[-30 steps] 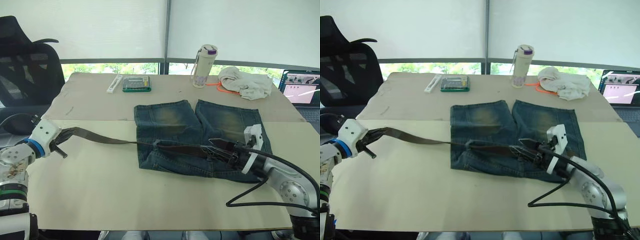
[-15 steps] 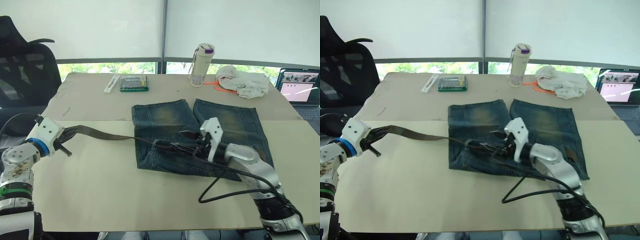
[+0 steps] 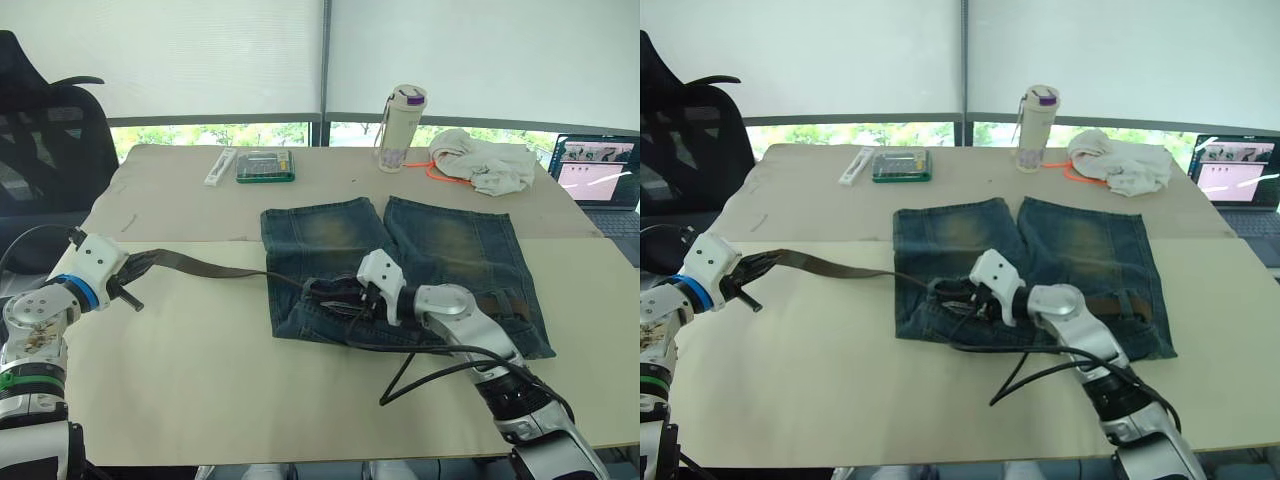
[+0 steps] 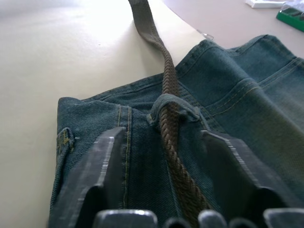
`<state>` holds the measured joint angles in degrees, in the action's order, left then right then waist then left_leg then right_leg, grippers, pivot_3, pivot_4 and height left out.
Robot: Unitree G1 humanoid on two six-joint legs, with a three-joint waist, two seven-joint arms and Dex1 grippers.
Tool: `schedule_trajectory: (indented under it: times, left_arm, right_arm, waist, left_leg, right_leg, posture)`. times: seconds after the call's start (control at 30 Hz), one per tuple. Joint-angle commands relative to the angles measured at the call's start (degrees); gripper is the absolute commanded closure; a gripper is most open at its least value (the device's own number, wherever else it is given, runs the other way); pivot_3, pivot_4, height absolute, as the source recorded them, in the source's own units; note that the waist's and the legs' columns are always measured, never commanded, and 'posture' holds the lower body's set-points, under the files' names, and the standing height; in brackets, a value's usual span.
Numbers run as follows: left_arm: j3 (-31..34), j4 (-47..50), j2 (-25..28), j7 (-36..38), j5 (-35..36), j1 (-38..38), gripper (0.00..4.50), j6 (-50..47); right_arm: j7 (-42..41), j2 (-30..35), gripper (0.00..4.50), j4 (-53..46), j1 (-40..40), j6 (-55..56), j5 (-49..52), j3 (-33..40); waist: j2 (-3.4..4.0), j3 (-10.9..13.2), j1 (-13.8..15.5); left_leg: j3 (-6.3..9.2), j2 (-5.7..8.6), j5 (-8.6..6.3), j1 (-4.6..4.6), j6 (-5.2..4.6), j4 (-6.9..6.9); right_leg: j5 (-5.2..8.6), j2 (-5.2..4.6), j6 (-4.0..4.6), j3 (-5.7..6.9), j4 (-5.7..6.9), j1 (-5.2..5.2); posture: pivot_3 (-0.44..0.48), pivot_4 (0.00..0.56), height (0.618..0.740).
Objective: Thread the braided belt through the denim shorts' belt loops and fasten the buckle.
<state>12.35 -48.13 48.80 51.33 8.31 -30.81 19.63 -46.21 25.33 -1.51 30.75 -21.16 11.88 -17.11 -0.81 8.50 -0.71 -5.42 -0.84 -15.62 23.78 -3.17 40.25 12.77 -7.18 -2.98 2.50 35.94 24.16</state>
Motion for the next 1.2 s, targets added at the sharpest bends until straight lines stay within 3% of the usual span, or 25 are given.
schedule_trajectory:
  times: [0.03, 0.17, 0.43, 0.57, 0.7, 0.9, 1.03, 1.2]
  left_arm:
    - [1.21, 0.63, 1.97, -0.06, 0.54, -0.46, 4.50, -0.34]
    - [1.29, 0.79, 2.02, -0.15, 0.65, -0.44, 4.50, -0.53]
    - [1.78, 1.06, 2.04, -0.05, 1.23, -0.66, 4.50, -1.42]
    - [1.86, 1.31, 2.18, 0.03, 1.44, -0.45, 4.50, -1.76]
    - [1.61, 1.52, 2.05, 0.39, 1.71, -0.37, 4.50, -2.49]
    - [1.50, 1.42, 1.93, 0.47, 1.55, -0.70, 4.50, -2.86]
    - [1.49, 1.62, 1.92, 0.67, 1.58, -0.66, 4.50, -3.12]
    - [1.52, 1.96, 1.98, 0.92, 1.64, -0.55, 4.50, -3.37]
  right_arm:
    - [-0.83, 0.19, 3.24, 0.22, 1.70, -0.62, -0.69, 0.95]
    - [-4.06, 1.59, 4.48, 0.71, 2.26, -4.09, -0.94, -0.79]
    - [-2.23, 0.99, 4.48, 5.65, 5.47, -4.11, -3.42, 0.67]
    - [1.31, -1.76, 4.48, 7.37, 8.46, -0.57, -0.21, 7.49]
    - [-6.06, 0.33, 4.48, 2.91, 8.89, -6.08, 8.22, 11.90]
    - [-14.09, 6.20, 4.48, -5.94, 4.55, -15.53, 14.29, 9.06]
    - [-10.90, 6.34, 4.48, -2.56, 3.54, -10.65, 5.29, 2.95]
    - [-8.48, 3.18, 4.48, 0.31, 4.29, -10.04, 4.44, 3.47]
  waist:
    - [0.00, 0.00, -0.02]
    - [0.00, 0.00, -0.02]
    - [-0.01, -0.01, -0.01]
    - [-0.01, -0.01, -0.01]
    - [-0.01, -0.01, 0.01]
    - [-0.03, -0.02, -0.03]
    - [-0.03, -0.02, -0.09]
    - [-0.04, -0.02, -0.06]
  left_leg:
    - [0.00, -0.01, 0.00, 0.00, 0.00, 0.00]
    - [0.00, -0.01, 0.00, 0.00, 0.01, 0.00]
    - [-0.01, 0.00, 0.01, -0.01, 0.01, 0.03]
    - [-0.01, 0.00, 0.01, 0.00, 0.02, 0.03]
    - [-0.02, -0.01, 0.01, 0.00, 0.03, 0.03]
    - [0.00, -0.05, 0.01, 0.00, 0.02, 0.03]
    - [-0.01, -0.04, 0.01, -0.01, 0.01, 0.04]
    - [-0.03, -0.02, 0.01, 0.00, 0.02, 0.04]
  right_leg:
    - [0.00, 0.00, 0.00, 0.00, 0.00, 0.00]
    - [0.00, 0.00, 0.00, 0.01, 0.01, 0.00]
    - [0.00, 0.00, 0.00, 0.02, 0.04, 0.00]
    - [0.00, -0.01, 0.01, 0.05, 0.06, 0.02]
    - [0.00, -0.01, 0.01, 0.06, 0.06, 0.03]
    - [0.00, -0.02, 0.01, 0.14, 0.05, 0.01]
    - [-0.01, -0.04, 0.02, 0.14, 0.12, 0.06]
    - [-0.01, -0.06, 0.02, 0.14, 0.12, 0.07]
  posture:
    - [0.000, 0.150, 0.737]
    - [0.000, 0.150, 0.737]
    - [0.000, 0.150, 0.737]
    - [0.000, 0.150, 0.737]
    - [0.000, 0.150, 0.737]
    - [0.000, 0.150, 0.737]
    - [0.000, 0.150, 0.737]
    - [0.000, 0.150, 0.737]
